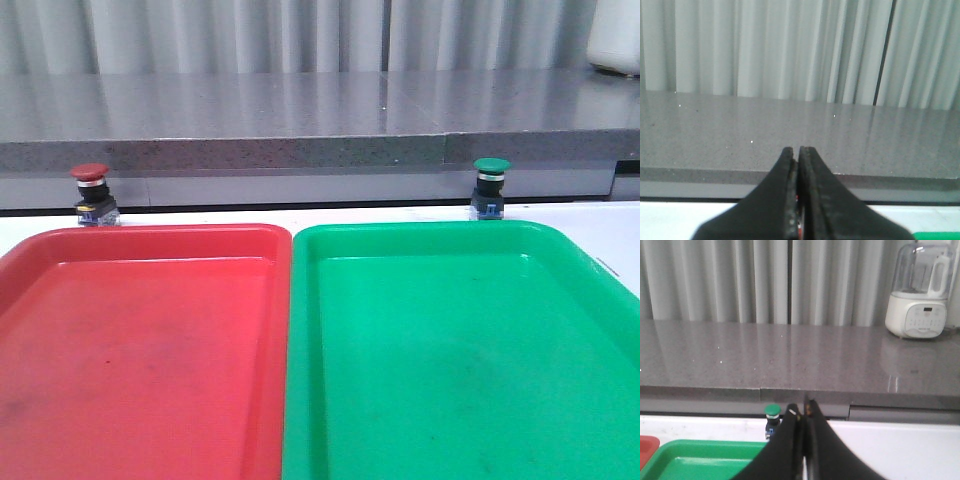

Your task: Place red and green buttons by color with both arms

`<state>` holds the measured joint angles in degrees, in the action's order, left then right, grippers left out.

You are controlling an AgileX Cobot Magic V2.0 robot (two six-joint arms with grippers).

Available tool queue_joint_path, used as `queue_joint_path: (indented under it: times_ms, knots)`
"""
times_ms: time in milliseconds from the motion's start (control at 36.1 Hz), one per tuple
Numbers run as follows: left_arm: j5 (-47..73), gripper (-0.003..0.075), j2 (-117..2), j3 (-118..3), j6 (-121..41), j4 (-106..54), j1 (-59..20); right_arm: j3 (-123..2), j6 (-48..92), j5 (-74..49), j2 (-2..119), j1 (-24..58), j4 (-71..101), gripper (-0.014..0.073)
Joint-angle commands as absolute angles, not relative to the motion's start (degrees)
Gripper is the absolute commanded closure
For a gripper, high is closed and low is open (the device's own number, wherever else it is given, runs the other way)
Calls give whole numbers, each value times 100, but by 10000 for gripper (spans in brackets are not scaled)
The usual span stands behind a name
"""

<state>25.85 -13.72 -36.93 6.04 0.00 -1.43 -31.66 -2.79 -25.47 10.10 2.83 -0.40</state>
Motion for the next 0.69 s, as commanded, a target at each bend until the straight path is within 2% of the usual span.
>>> queue_joint_path:
  times_ms: [0, 305, 582, 665]
  knots:
    - [2592, 740, -1865, -4104, 594, 0, -178, -3546, -248, -2520, 1476, 249, -67, 701]
    - [2942, 740, -2626, -4056, 594, 0, -178, -3572, -248, -3069, 2493, 249, -67, 701]
    - [3052, 740, -2881, -4056, 594, 0, -178, -3567, -246, -3069, 2695, 249, -74, 699]
    - [3121, 731, -2881, -4056, 582, 0, -178, -3567, -241, -3069, 2695, 249, -107, 638]
